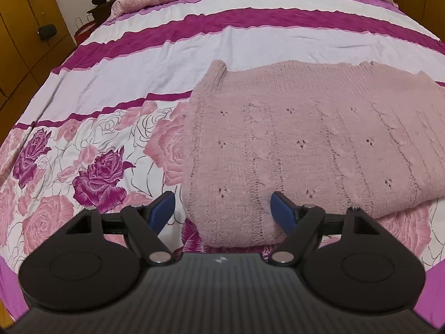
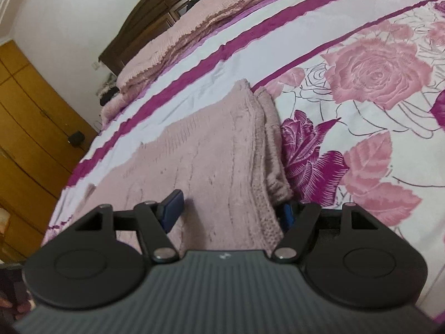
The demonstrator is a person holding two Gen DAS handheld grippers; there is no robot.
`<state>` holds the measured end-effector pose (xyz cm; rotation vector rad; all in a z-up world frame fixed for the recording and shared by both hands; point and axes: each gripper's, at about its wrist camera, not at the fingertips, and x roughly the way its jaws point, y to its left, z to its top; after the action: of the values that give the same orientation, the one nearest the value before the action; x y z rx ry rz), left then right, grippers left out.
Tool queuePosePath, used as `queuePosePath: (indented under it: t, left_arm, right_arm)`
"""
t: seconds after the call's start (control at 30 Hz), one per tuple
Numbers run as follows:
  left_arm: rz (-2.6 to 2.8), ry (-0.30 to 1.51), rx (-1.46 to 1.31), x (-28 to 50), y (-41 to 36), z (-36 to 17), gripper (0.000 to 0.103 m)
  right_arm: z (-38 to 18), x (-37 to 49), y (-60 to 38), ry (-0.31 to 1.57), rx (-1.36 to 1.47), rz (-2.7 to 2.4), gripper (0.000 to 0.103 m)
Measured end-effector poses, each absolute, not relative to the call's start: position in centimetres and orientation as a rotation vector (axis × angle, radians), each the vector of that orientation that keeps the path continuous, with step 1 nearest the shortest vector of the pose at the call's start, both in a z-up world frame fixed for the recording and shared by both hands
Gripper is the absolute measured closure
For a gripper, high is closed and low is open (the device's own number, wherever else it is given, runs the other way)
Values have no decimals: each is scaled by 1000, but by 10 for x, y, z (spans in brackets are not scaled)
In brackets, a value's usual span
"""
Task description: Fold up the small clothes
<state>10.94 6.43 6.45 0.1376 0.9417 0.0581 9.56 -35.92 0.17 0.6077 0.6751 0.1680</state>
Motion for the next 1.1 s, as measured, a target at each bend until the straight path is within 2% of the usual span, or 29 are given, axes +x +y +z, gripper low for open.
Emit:
queuePosePath:
  t: [0.1, 0.37, 0.4, 0.47, 0.53, 0.73, 1.1]
  left_arm:
    - [56, 942, 132, 110, 65, 64, 22]
    - [54, 945, 107, 110, 69, 62, 21]
    - [53, 943, 106, 110, 69, 62, 21]
    - [51, 941, 107, 109, 69, 62, 21]
    - [49, 940, 105, 109, 69, 62, 21]
    - [48, 934, 99, 108, 73, 66, 21]
    - [100, 902, 98, 103, 100, 84, 21]
  right_arm:
    - [1, 95, -360, 662, 617, 169, 33]
    - [-4, 94, -367, 630, 679, 148, 47]
    - [-5, 95, -368, 626, 682, 141, 52]
    - [-7, 96, -368, 622, 694, 135, 73]
    - [-7, 96, -370, 606, 712, 137, 77]
    - [8, 89, -366, 534, 702, 178, 79]
    - [72, 107, -318, 449, 628, 280, 80]
